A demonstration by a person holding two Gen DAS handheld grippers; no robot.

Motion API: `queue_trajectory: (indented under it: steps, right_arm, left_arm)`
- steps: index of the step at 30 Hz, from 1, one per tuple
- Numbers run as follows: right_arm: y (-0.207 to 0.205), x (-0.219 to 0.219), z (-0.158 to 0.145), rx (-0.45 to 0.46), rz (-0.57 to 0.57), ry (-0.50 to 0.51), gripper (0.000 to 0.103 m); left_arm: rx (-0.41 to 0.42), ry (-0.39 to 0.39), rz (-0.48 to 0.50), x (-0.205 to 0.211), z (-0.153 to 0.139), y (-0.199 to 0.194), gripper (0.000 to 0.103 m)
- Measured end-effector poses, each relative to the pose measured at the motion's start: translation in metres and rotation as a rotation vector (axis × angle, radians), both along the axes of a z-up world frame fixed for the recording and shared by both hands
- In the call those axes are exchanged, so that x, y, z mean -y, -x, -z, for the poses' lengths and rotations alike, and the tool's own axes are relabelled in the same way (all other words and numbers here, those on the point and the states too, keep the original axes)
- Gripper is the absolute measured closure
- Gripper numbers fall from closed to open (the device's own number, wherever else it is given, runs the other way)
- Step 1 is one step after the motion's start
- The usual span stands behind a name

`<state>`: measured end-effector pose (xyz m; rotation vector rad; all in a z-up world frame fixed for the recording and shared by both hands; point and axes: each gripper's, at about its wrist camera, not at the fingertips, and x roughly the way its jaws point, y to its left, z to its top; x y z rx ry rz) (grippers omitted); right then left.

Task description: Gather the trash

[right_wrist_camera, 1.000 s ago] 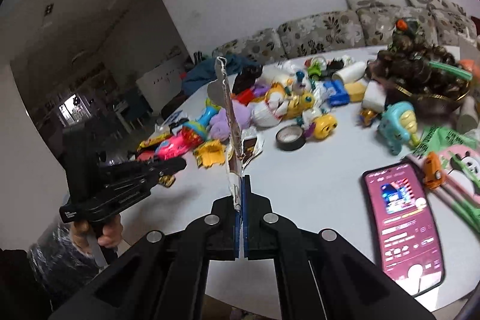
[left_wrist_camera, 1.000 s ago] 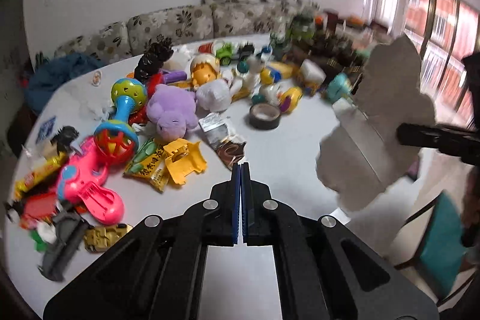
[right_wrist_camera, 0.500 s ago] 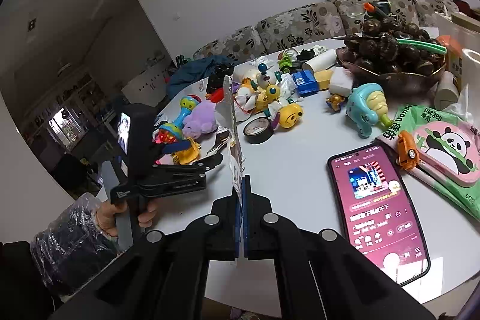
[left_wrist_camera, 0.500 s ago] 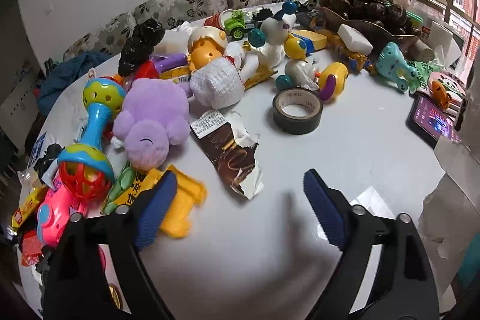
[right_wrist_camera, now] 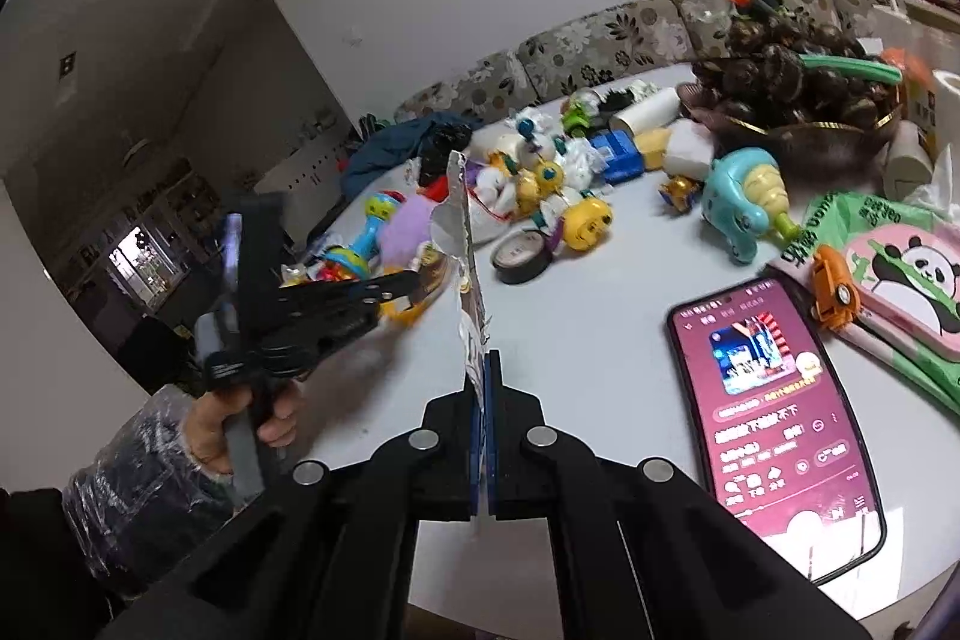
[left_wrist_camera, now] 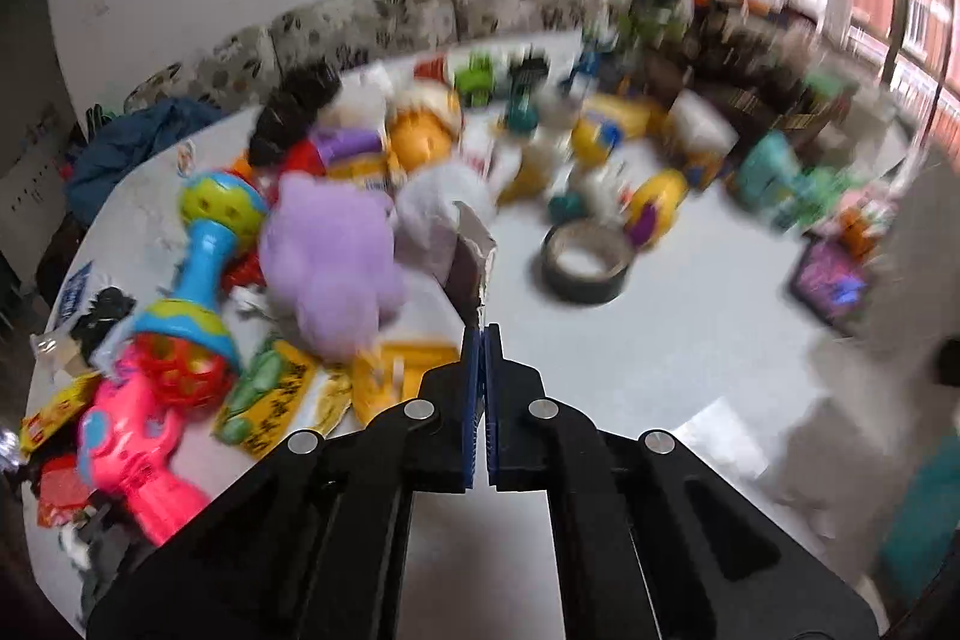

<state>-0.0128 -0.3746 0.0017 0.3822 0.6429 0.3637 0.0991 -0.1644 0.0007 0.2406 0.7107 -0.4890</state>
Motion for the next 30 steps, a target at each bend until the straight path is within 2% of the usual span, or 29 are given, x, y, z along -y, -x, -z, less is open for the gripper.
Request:
queue_trajectory:
  steps: [5, 6, 9, 11, 14, 17, 21, 22, 23, 24, 25, 27, 28, 30]
  right_arm:
    - [0.021, -0.016, -0.030, 0.068, -0.041, -0.001, 0.102]
    - [0.027, -0.020, -0.036, 0.077, -0.061, -0.010, 0.102]
    - [0.051, -0.039, -0.050, 0.075, -0.163, -0.031, 0.102]
    - [0.067, -0.052, -0.051, 0.038, -0.241, -0.049, 0.102]
    - [0.088, -0.072, -0.039, -0.050, -0.341, -0.041, 0.102]
    - [0.102, -0.097, -0.010, -0.147, -0.414, 0.048, 0.102]
    - [0.096, -0.135, 0.059, -0.289, -0.479, 0.201, 0.102]
    - [0.092, -0.143, 0.078, -0.317, -0.486, 0.230, 0.097]
    - [0.084, -0.154, 0.105, -0.371, -0.502, 0.265, 0.088]
    - [0.078, -0.160, 0.125, -0.409, -0.508, 0.281, 0.061]
    - [0.072, -0.167, 0.147, -0.448, -0.505, 0.303, 0.055]
    - [0.068, -0.172, 0.163, -0.480, -0.511, 0.343, 0.066]
    - [0.069, -0.173, 0.161, -0.477, -0.513, 0.353, 0.066]
    - [0.075, -0.168, 0.134, -0.409, -0.517, 0.318, 0.066]
  left_arm:
    - [0.076, 0.111, 0.041, -0.037, -0.050, 0.068, 0.102]
    - [0.093, 0.128, 0.057, -0.049, -0.060, 0.092, 0.102]
    - [0.107, 0.124, 0.097, -0.070, -0.069, 0.145, 0.102]
    - [0.090, 0.098, 0.128, -0.088, -0.065, 0.186, 0.102]
    - [0.037, 0.045, 0.152, -0.106, -0.047, 0.225, 0.102]
    - [-0.093, 0.011, 0.148, -0.126, -0.004, 0.248, 0.102]
    - [-0.296, -0.033, 0.130, -0.138, 0.075, 0.239, 0.101]
    - [-0.344, -0.042, 0.126, -0.140, 0.095, 0.238, 0.092]
    - [-0.413, -0.050, 0.127, -0.142, 0.121, 0.229, 0.064]
    - [-0.449, -0.053, 0.120, -0.144, 0.135, 0.224, 0.044]
    - [-0.475, -0.059, 0.103, -0.146, 0.151, 0.218, 0.022]
    - [-0.517, -0.056, 0.082, -0.152, 0.175, 0.209, 0.022]
    - [-0.548, -0.042, 0.072, -0.156, 0.181, 0.206, 0.022]
    - [-0.539, 0.011, 0.072, -0.163, 0.170, 0.207, 0.022]
